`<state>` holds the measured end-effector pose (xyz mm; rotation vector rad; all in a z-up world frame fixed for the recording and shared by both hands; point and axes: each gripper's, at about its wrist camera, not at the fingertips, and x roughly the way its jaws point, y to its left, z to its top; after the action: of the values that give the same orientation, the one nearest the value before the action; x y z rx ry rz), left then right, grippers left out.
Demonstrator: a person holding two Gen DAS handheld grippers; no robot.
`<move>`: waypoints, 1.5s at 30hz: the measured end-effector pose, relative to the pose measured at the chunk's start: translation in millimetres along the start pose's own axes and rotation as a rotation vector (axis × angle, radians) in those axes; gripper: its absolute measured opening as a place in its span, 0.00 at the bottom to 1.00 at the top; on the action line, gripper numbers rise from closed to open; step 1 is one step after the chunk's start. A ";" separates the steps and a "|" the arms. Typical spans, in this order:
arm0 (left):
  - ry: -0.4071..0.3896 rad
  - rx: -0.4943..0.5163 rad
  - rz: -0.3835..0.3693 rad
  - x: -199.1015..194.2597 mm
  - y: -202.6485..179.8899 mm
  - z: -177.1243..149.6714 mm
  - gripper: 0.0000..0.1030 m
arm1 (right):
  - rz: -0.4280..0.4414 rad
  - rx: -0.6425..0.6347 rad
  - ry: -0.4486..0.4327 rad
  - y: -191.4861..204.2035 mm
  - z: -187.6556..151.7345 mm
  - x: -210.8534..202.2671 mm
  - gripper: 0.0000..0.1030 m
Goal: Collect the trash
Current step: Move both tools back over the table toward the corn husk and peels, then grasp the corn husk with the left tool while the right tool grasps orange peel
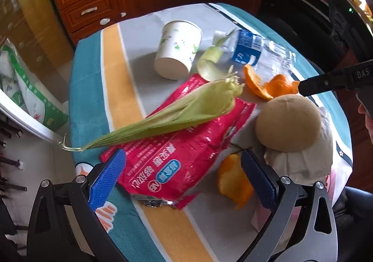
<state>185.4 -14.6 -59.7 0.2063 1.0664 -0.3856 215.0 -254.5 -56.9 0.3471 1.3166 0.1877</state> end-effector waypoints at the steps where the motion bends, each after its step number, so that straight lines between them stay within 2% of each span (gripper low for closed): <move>1: 0.006 -0.010 0.000 2.0 4.6 -1.5 0.96 | -0.002 0.017 -0.005 -2.9 1.9 3.3 0.88; 6: 0.010 -0.014 0.000 6.5 12.3 -3.5 0.96 | 0.011 0.087 -0.008 -15.5 8.5 23.4 0.87; 9: 0.005 0.000 -0.006 8.1 10.7 -1.0 0.96 | 0.005 0.090 -0.011 -16.3 10.8 32.4 0.68; 12: -0.003 0.027 -0.006 14.1 4.3 7.2 0.96 | -0.011 0.058 -0.020 -9.4 9.7 37.0 0.61; 14: -0.005 0.045 -0.001 20.3 0.0 13.4 0.96 | -0.028 0.037 -0.028 -4.6 8.0 38.4 0.49; 15: -0.006 0.056 0.000 23.9 -3.4 17.7 0.96 | -0.034 0.029 -0.033 -2.7 7.6 38.9 0.35; 16: -0.007 0.064 -0.005 26.9 -5.2 20.5 0.96 | -0.037 0.021 -0.037 -1.1 7.4 39.1 0.34; 19: -0.008 0.092 -0.013 35.6 -14.2 31.2 0.96 | -0.033 -0.001 -0.047 2.4 6.4 35.8 0.31; 22: -0.013 0.119 0.011 44.7 -23.4 40.0 0.95 | -0.037 -0.014 -0.063 5.4 6.7 29.4 0.30; 25: 0.007 0.134 0.018 55.0 -29.1 45.5 0.80 | -0.037 -0.028 -0.086 8.3 8.1 20.9 0.30; 30: 0.040 0.159 0.021 68.4 -37.1 47.2 0.68 | -0.021 -0.030 -0.094 10.3 9.6 15.6 0.30; 41: 0.063 0.223 0.082 65.8 -44.5 37.7 0.68 | 0.002 -0.025 -0.106 0.9 4.9 7.0 0.30; 43: 0.066 0.210 0.075 68.1 -42.7 38.8 0.67 | 0.007 -0.023 -0.090 -2.6 4.3 9.9 0.33; 44: 0.065 0.198 0.071 69.0 -41.4 39.5 0.60 | 0.010 -0.016 -0.084 -3.9 4.4 11.4 0.33; 45: 0.064 0.183 0.065 69.9 -40.0 40.7 0.28 | 0.017 -0.010 -0.076 -3.0 4.0 12.5 0.36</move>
<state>231.9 -79.8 -101.2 0.4179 1.0845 -0.4204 221.8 -253.7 -68.6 0.3536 1.2381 0.1934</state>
